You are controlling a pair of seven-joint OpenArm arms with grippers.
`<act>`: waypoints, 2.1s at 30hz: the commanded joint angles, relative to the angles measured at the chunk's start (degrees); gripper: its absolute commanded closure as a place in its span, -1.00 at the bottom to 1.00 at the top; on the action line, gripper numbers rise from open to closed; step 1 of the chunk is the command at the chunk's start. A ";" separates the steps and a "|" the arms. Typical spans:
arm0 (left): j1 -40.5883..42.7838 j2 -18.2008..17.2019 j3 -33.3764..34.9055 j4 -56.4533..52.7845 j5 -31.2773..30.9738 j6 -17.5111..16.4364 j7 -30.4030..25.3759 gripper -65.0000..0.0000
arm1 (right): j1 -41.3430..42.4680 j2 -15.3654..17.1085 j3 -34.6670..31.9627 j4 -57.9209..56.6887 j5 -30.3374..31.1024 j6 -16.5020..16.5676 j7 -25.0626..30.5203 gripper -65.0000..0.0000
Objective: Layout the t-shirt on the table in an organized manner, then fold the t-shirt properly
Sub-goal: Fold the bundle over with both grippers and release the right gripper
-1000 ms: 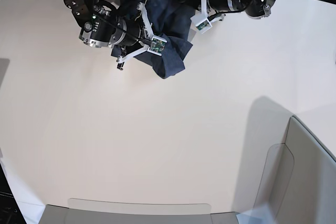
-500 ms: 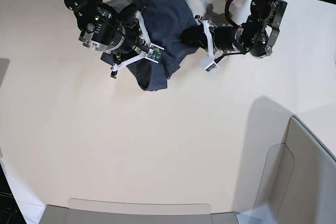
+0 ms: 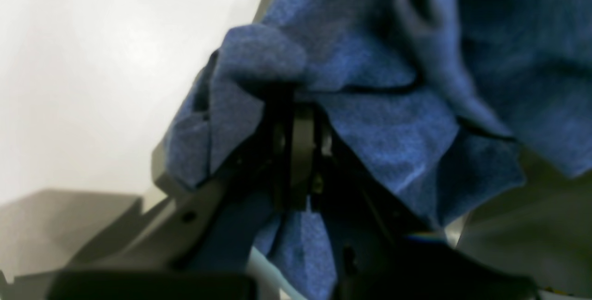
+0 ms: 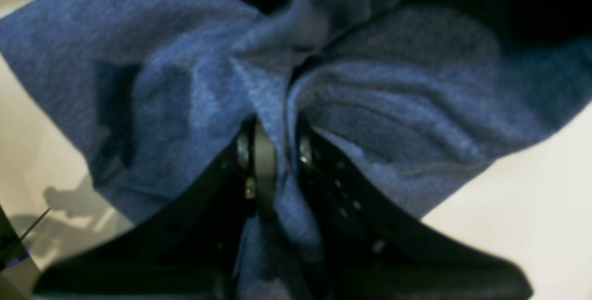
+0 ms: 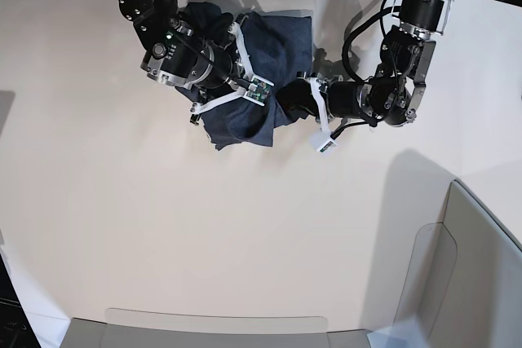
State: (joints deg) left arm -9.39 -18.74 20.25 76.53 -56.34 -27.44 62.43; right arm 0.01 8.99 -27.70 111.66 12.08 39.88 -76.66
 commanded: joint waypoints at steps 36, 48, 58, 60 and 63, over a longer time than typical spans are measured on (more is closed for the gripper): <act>-0.50 -0.29 0.10 0.08 3.02 1.20 -0.41 0.99 | 3.81 -3.15 -8.65 2.94 1.07 0.12 0.05 0.06; -0.50 -0.29 0.10 0.08 3.02 1.20 -0.50 0.99 | 8.82 -7.19 -1.35 3.11 4.32 0.12 2.42 0.06; -0.06 -0.29 0.10 0.08 3.02 1.20 -1.64 0.99 | 6.63 -8.60 39.26 3.38 7.40 0.12 5.50 1.00; -0.06 -0.20 0.10 0.00 3.72 1.20 -1.64 0.99 | 4.96 -9.39 44.71 3.11 7.22 0.12 6.55 1.00; -0.06 0.06 0.10 0.00 7.68 1.20 -1.64 0.99 | 2.49 -9.65 47.97 2.06 7.13 0.12 6.99 1.00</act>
State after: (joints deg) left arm -8.99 -18.37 20.25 76.42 -52.99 -27.59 58.67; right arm 2.20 -0.78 20.25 112.99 18.55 39.62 -70.22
